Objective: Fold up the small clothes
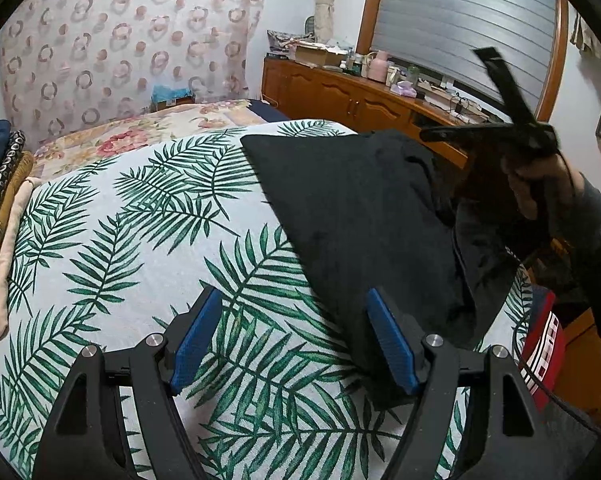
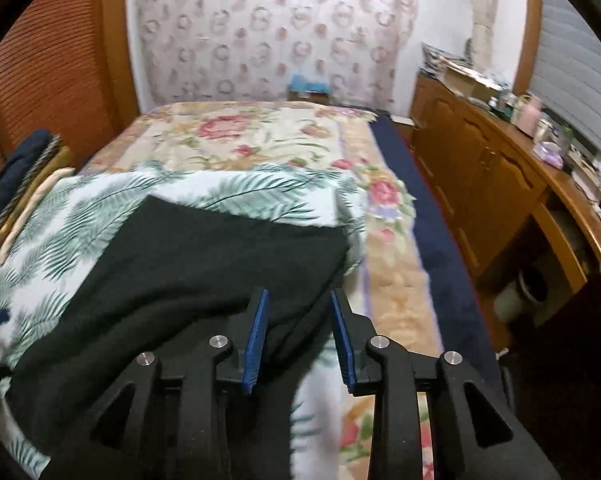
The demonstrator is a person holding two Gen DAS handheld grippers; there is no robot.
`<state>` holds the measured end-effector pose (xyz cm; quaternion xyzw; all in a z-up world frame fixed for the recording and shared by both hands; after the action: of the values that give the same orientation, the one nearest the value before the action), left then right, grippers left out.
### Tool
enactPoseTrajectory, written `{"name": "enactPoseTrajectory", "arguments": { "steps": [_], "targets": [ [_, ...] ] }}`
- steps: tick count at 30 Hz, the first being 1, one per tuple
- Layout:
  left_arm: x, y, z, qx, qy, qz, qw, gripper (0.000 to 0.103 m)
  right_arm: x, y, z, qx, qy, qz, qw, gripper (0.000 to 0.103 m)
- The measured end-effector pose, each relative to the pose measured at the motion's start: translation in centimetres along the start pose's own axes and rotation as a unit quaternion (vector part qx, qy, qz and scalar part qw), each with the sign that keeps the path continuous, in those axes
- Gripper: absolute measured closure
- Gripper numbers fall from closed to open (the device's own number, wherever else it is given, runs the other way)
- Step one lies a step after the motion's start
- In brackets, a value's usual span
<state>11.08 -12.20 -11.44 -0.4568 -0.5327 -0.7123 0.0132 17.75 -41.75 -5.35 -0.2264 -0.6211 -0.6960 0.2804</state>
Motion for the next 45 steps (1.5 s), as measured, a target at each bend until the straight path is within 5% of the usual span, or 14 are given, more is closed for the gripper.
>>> {"name": "enactPoseTrajectory", "arguments": {
  "steps": [9,15,17,19,30,36,43,45],
  "targets": [
    [-0.4,-0.2,-1.0,-0.009,-0.006,0.012,0.9999,0.027,2.9,-6.4,0.4,0.013,0.057,0.047,0.997,0.070],
    [-0.7,-0.2,-1.6,-0.014,-0.010,0.019,0.9997,0.027,3.7,-7.6,-0.9,0.008,0.065,0.061,0.996,0.070],
    [-0.9,-0.2,-1.8,-0.017,-0.011,0.021,0.9996,0.027,4.0,-7.5,-1.1,0.011,0.077,0.059,0.995,0.090],
    [-0.9,-0.2,-2.0,-0.018,-0.013,0.023,0.9995,0.027,4.5,-7.4,-0.9,0.022,0.080,0.057,0.995,0.098],
    [-1.2,-1.2,-3.5,-0.017,-0.051,0.044,0.9976,0.027,8.9,-11.2,-1.8,0.070,0.046,0.073,0.994,0.100],
    [-1.1,-1.7,-4.6,-0.023,-0.070,0.059,0.9955,0.048,9.6,-10.6,-2.2,0.046,0.041,0.067,0.996,0.100],
    [-1.0,-1.9,-5.3,-0.027,-0.072,0.066,0.9949,0.059,11.3,-9.5,-1.7,0.040,0.021,0.020,0.999,0.047],
    [-1.1,-1.8,-5.3,-0.026,-0.072,0.067,0.9948,0.059,10.7,-9.6,-1.6,0.028,0.030,0.022,0.999,0.044]
  ]
}}
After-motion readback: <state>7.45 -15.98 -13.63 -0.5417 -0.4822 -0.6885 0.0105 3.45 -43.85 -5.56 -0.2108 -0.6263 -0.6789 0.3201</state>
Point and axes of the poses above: each gripper's, at about its wrist camera, not at the fingertips, and x roughly against the way its jaws point, z to its left, y to its top, the point moved 5 cm from there along -x, roughly the way its jaws point, and after that the axes turned 13 degrees about -x, right-handed, at the moved point
